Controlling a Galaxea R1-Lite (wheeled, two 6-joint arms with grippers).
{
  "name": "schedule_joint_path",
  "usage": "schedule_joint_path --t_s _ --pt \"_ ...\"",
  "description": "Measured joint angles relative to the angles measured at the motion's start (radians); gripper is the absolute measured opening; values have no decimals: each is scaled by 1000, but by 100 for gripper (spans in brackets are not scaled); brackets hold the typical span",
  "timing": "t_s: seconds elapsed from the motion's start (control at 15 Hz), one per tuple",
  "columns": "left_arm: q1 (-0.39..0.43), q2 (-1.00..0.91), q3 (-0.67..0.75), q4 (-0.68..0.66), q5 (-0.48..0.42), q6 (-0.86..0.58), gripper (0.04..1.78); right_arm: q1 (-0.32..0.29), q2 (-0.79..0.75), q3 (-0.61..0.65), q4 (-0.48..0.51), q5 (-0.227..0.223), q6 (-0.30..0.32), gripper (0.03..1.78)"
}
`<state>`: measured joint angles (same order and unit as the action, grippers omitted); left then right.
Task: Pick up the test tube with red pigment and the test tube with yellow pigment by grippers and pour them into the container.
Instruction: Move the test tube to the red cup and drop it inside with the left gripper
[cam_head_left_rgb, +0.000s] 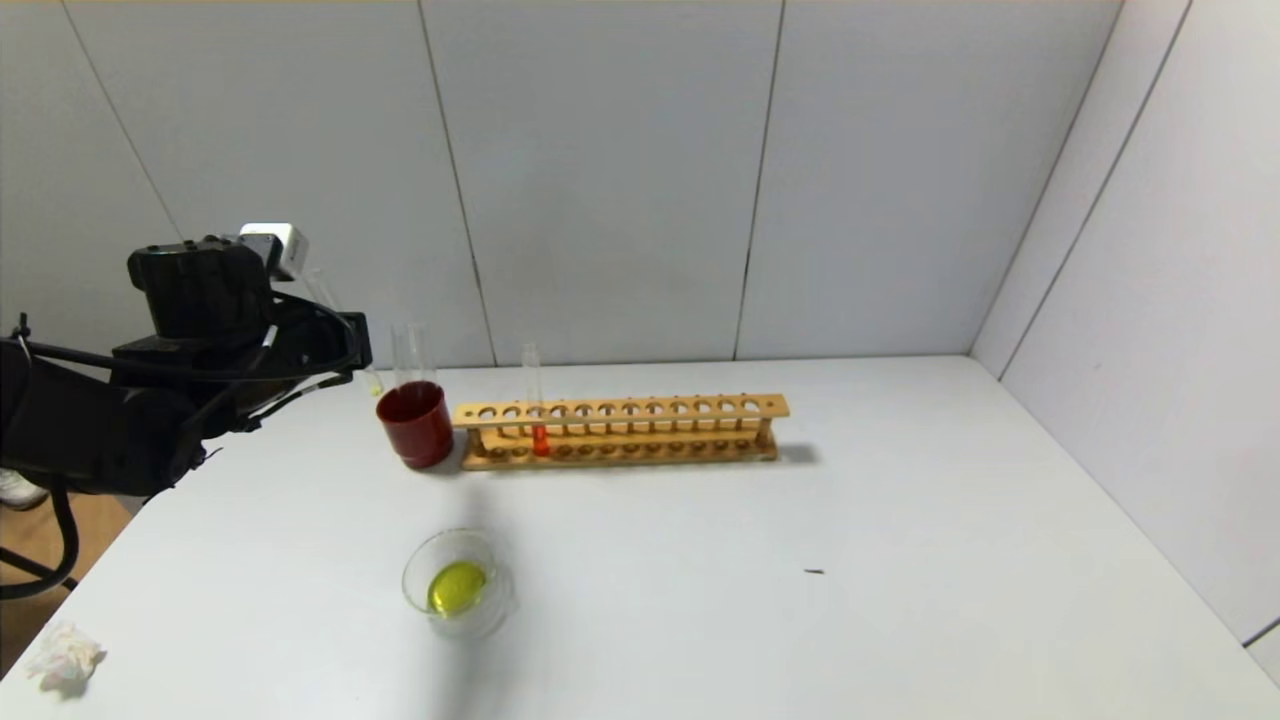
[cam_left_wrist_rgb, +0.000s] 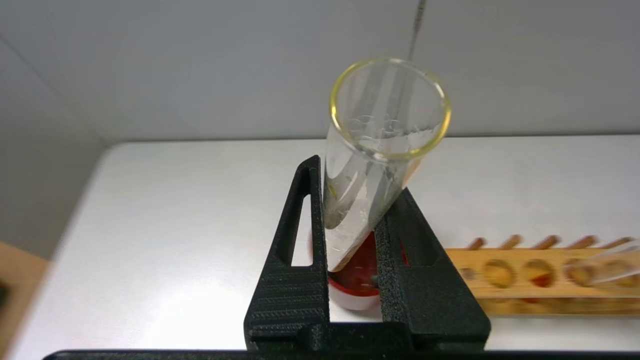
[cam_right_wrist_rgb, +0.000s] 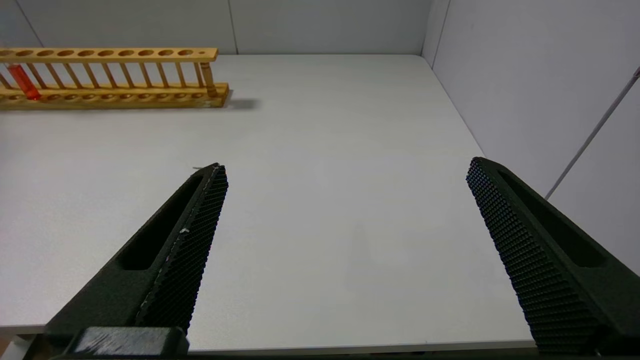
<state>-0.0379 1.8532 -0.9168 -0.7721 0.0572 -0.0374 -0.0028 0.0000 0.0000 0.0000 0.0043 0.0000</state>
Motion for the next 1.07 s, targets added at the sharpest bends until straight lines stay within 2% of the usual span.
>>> schedule_joint_path --t_s 0.27,1.07 --pt "20 28 -2 10 -106 -191 32 0 0 0 0 0 0 175" --pt "43 169 -47 -35 -120 -200 32 0 0 0 0 0 0 175"
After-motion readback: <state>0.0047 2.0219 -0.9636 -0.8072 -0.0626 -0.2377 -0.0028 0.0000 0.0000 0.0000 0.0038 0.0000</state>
